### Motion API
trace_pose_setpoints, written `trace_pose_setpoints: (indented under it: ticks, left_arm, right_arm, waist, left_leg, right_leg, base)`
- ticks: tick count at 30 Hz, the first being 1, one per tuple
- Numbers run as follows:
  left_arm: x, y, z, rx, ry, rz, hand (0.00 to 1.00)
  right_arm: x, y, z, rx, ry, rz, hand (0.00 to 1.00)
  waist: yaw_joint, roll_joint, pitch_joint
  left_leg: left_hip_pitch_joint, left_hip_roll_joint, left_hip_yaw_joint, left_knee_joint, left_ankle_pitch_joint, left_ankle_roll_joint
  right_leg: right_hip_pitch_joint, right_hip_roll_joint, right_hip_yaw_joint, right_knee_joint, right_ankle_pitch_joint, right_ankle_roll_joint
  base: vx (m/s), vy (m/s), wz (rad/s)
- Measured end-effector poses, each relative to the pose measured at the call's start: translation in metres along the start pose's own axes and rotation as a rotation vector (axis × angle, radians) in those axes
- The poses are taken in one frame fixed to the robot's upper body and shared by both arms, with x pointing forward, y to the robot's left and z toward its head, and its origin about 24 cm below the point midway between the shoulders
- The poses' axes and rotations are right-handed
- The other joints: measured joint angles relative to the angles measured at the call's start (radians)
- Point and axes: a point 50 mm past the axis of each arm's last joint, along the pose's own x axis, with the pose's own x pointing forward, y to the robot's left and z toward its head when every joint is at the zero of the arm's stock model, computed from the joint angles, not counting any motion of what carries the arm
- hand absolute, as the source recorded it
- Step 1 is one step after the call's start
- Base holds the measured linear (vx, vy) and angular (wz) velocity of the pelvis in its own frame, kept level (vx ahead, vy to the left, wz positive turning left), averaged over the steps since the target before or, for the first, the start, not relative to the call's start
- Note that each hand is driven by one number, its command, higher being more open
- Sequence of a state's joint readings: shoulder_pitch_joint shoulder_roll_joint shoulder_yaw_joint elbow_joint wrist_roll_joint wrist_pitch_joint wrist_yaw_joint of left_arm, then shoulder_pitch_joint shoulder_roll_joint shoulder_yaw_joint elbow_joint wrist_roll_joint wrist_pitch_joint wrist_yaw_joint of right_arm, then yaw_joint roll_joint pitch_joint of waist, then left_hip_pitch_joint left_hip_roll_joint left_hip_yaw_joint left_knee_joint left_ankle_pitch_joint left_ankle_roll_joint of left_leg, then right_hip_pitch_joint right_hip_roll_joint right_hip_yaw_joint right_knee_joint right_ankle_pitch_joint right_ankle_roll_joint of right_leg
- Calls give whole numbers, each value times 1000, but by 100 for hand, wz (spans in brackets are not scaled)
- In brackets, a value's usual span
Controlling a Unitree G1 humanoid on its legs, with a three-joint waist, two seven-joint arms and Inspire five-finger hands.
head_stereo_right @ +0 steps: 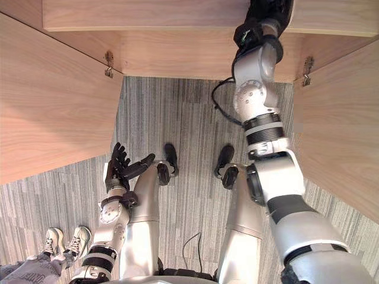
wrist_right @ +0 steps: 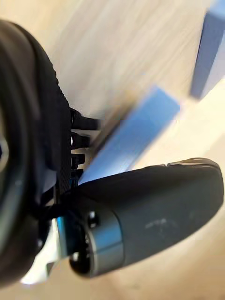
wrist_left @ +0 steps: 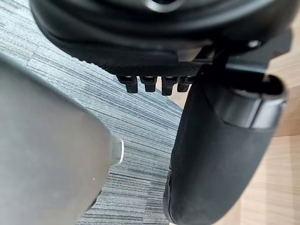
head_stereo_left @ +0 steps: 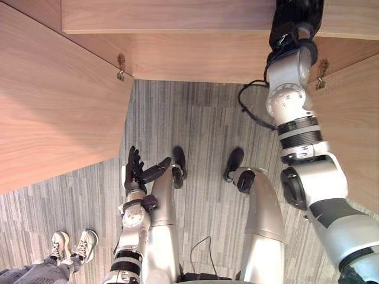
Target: Walk over to the cabinet, pick up the folder, carry it to the office cabinet, place the folder inside the office cabinet, then close the office cabinet door
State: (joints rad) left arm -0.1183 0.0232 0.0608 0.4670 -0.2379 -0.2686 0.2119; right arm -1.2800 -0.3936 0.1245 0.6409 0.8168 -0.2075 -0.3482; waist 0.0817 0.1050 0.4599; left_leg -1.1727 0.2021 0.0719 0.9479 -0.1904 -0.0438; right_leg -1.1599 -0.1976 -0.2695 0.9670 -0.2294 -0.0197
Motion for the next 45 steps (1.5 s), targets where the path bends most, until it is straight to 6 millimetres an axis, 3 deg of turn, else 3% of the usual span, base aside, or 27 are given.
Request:
trace_pose_setpoints:
  ticks: [2, 5, 9, 10, 15, 18, 27, 36, 40, 45]
  left_arm:
    - [0, 1, 0, 6, 1, 1, 100]
    - [0, 4, -2, 18, 8, 0, 100]
    - [0, 7, -7, 29, 29, 0, 100]
    - [1, 8, -7, 33, 31, 0, 100]
    - [2, 10, -12, 46, 55, 1, 100]
    - [2, 11, -12, 51, 54, 1, 100]
    - [2, 12, -13, 60, 64, -30, 100]
    - [4, 11, -14, 61, 70, -35, 100]
    - [6, 10, -12, 56, 65, -28, 100]
    - [11, 12, -6, 27, 40, 8, 100]
  right_arm:
    - [2, 3, 8, -176, -49, 83, 100]
    - [2, 1, 10, -398, -80, 133, 100]
    - [-4, -19, -2, -647, -56, 139, 100]
    - [-5, -21, -5, -681, -49, 141, 0]
    - [-7, -43, -18, -947, 24, 128, 0]
    - [-5, -49, -14, -1036, 19, 152, 0]
    - [-14, -68, -29, -1095, 138, 245, 0]
    - [-16, -65, -32, -1103, 135, 262, 0]
    - [-8, -54, -31, -1160, 98, 211, 0]
    - [11, -39, -10, -1109, 30, 102, 0]
  waist:
    - [-3, -4, -2]
    - [-16, -6, -3]
    - [-18, -15, -6]
    - [-18, -18, -7]
    - [-22, -26, -7]
    - [-22, -40, -9]
    - [-23, -66, -19]
    - [-16, -68, -20]
    - [-17, -68, -20]
    - [-13, -68, -20]
  left_leg:
    - [1, 4, -1, -2, 4, 9]
    - [8, 4, 1, -4, 1, 15]
    - [39, 9, 9, -27, 0, 16]
    - [43, 12, 13, -31, 0, 16]
    - [75, 16, 30, -54, -2, 20]
    - [86, 14, 36, -66, -2, 20]
    - [111, 8, 48, -83, -13, 32]
    - [111, 7, 56, -83, -20, 33]
    - [104, 8, 57, -86, -20, 33]
    - [64, 6, 50, -85, -16, 37]
  right_leg:
    - [3, 5, -1, -9, 13, -22]
    - [14, 6, -2, -18, 15, -24]
    - [44, 20, 2, -56, 26, -21]
    - [47, 23, 3, -62, 28, -19]
    - [79, 28, 5, -94, 38, -22]
    - [86, 28, 7, -105, 40, -23]
    - [114, 22, 7, -127, 40, -23]
    - [111, 22, 14, -130, 41, -22]
    - [103, 23, 14, -135, 43, -19]
    - [64, 24, 15, -131, 46, -16]
  base:
    - [-1, 18, -4]
    - [0, 0, 0]
    - [-19, 20, -7]
    - [-49, 13, -13]
    - [-48, 12, -5]
    - [-12, 1, 0]
    - [0, 0, 0]
    - [-17, -5, -1]
    - [-40, -10, -1]
    - [-6, -1, 0]
